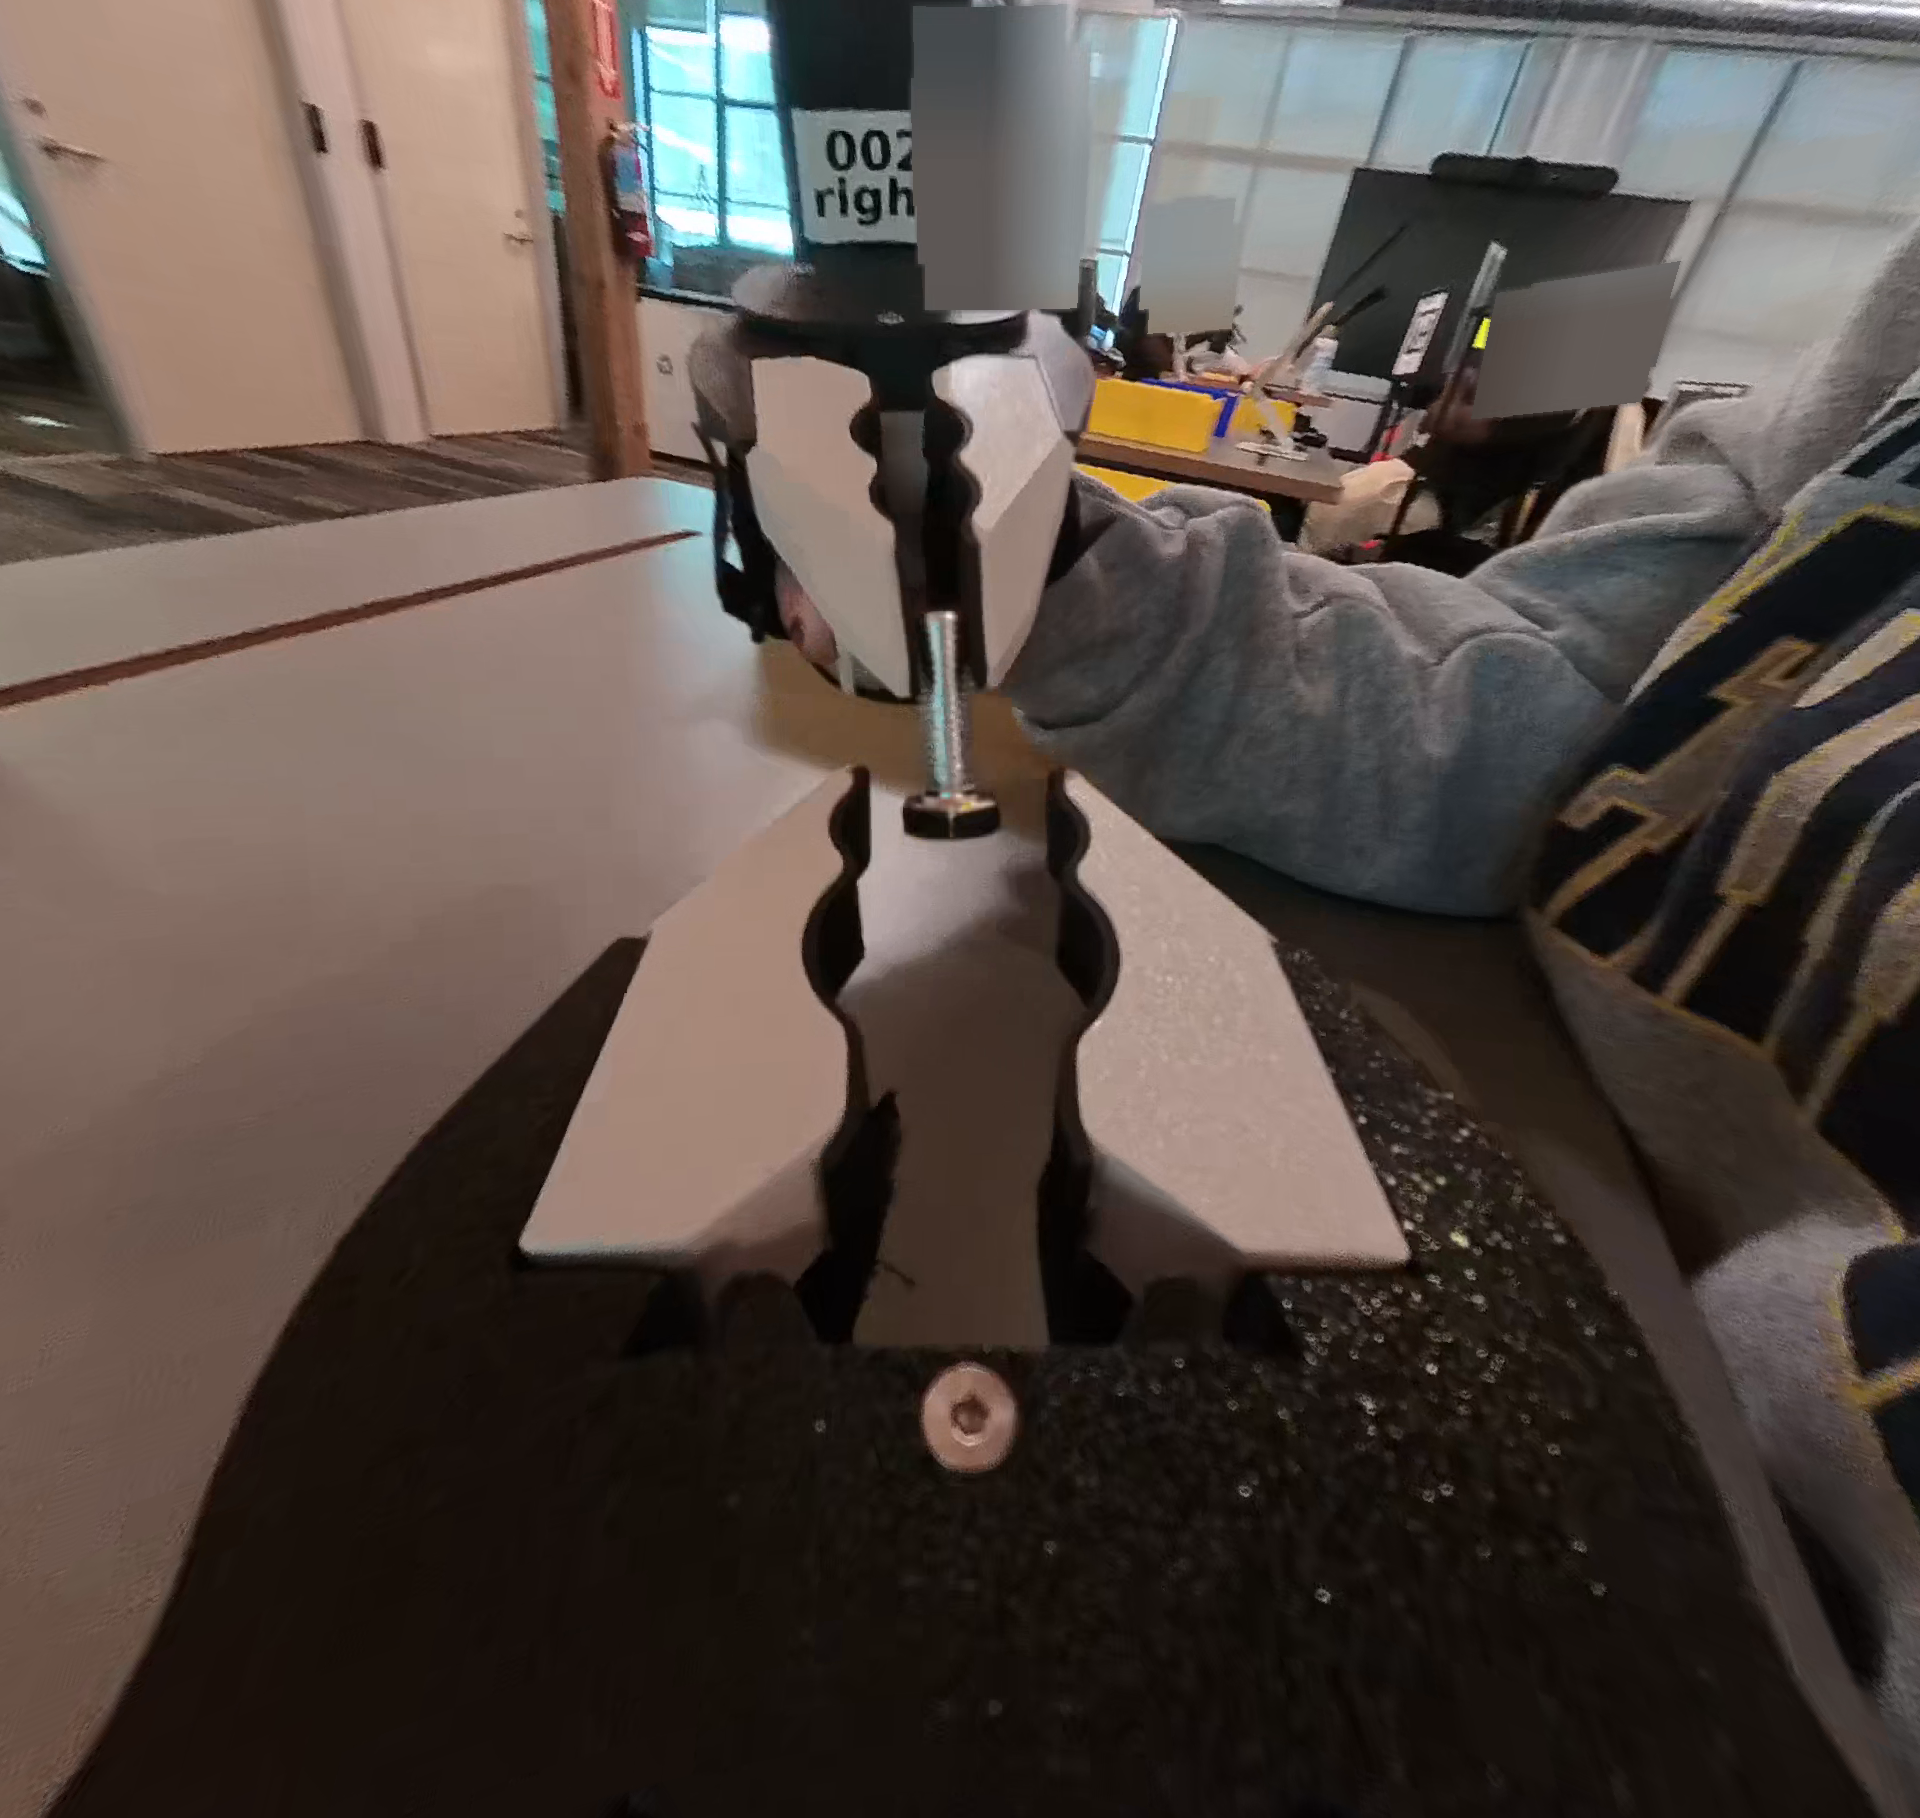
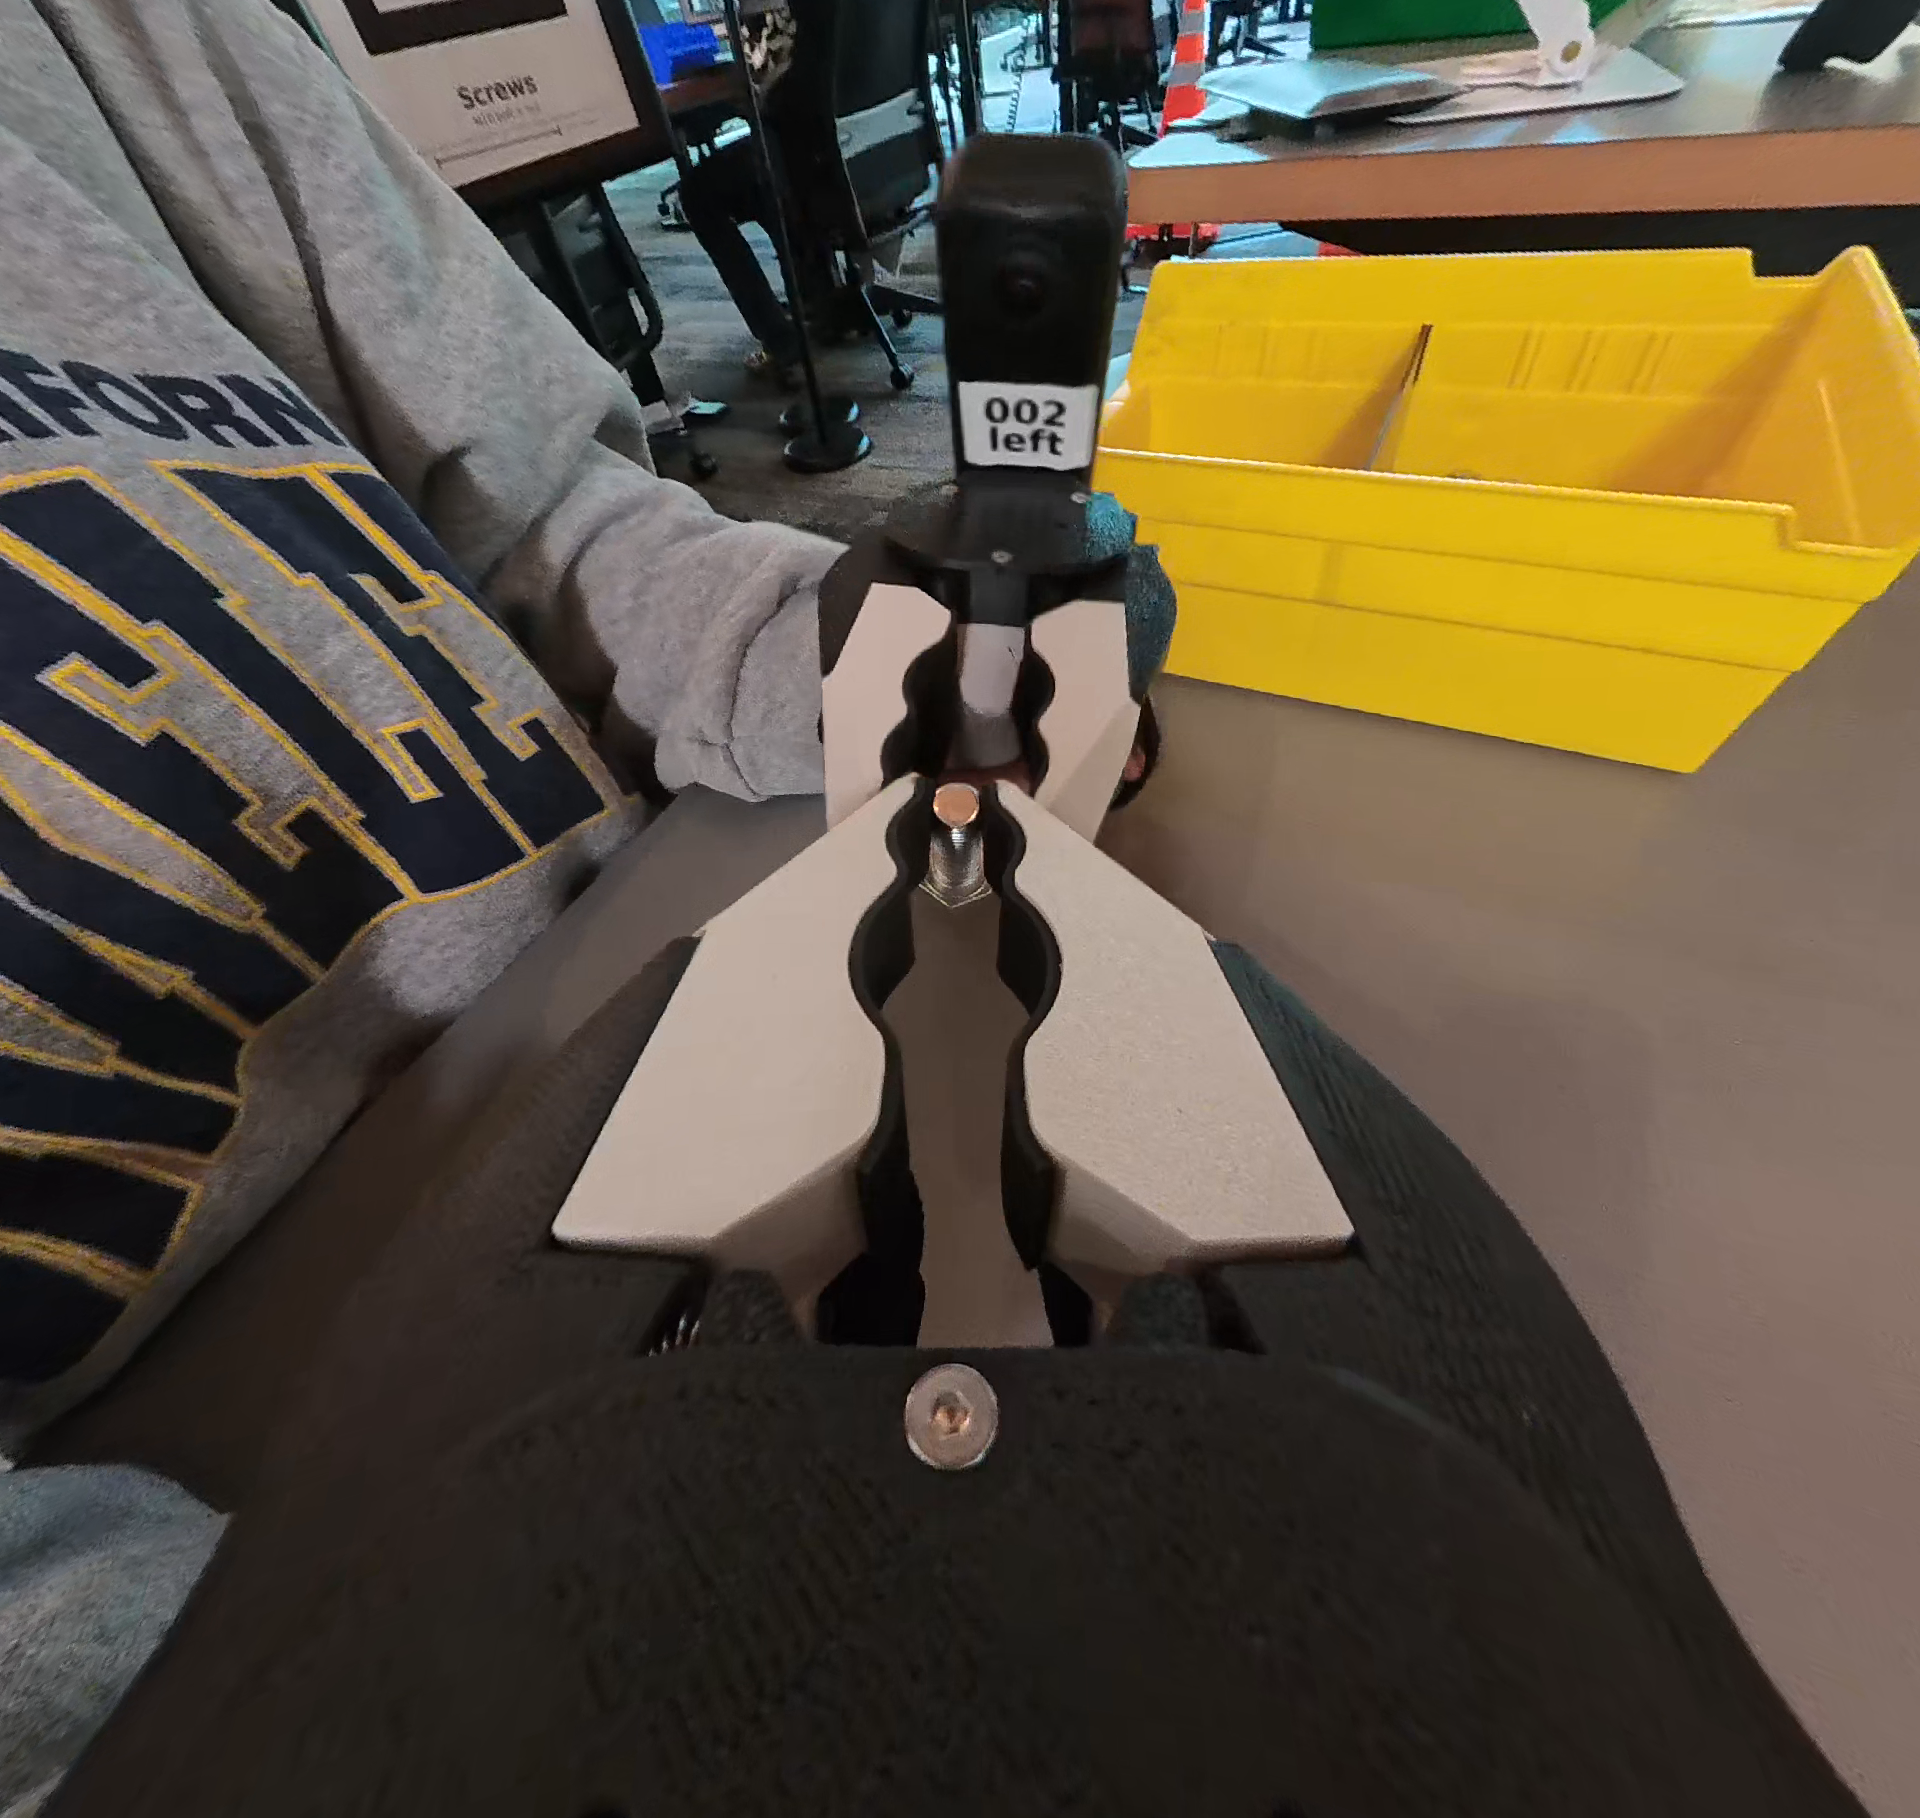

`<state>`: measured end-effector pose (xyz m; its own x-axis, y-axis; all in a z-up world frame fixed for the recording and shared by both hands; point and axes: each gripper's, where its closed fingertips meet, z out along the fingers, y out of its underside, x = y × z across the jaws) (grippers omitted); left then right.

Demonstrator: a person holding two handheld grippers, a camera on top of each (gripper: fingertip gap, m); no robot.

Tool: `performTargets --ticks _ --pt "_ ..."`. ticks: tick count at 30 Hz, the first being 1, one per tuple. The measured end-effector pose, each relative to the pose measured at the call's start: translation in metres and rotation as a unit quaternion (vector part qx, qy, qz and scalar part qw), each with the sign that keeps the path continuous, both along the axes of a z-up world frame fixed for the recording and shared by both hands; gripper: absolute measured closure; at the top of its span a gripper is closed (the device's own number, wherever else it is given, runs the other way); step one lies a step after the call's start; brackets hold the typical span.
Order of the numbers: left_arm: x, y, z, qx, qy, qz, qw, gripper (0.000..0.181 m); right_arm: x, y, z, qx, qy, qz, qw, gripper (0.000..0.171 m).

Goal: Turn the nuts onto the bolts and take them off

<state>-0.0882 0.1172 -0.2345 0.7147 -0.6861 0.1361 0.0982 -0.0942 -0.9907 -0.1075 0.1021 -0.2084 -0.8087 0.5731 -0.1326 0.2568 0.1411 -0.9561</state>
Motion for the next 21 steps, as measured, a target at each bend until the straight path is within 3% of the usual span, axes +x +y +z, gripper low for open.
performTargets --ticks 7,15,18,21 --pt "0.005 -0.001 -0.003 -0.021 -0.007 -0.024 0.999 0.163 0.005 -0.002 0.001 -0.002 -0.004 0.013 1.0 0.163" --pt "0.008 -0.002 -0.006 -0.033 -0.008 -0.034 0.999 0.165 0.006 -0.002 -0.001 0.0 -0.009 0.018 1.0 0.164" --pt "0.001 0.003 -0.003 -0.027 -0.016 -0.002 1.0 0.165 -0.001 0.006 0.001 -0.001 0.004 -0.016 1.0 0.163" --pt "-0.028 0.016 0.003 -0.015 -0.046 0.101 0.994 0.165 -0.009 0.031 -0.007 0.003 -0.011 -0.116 0.993 0.139"
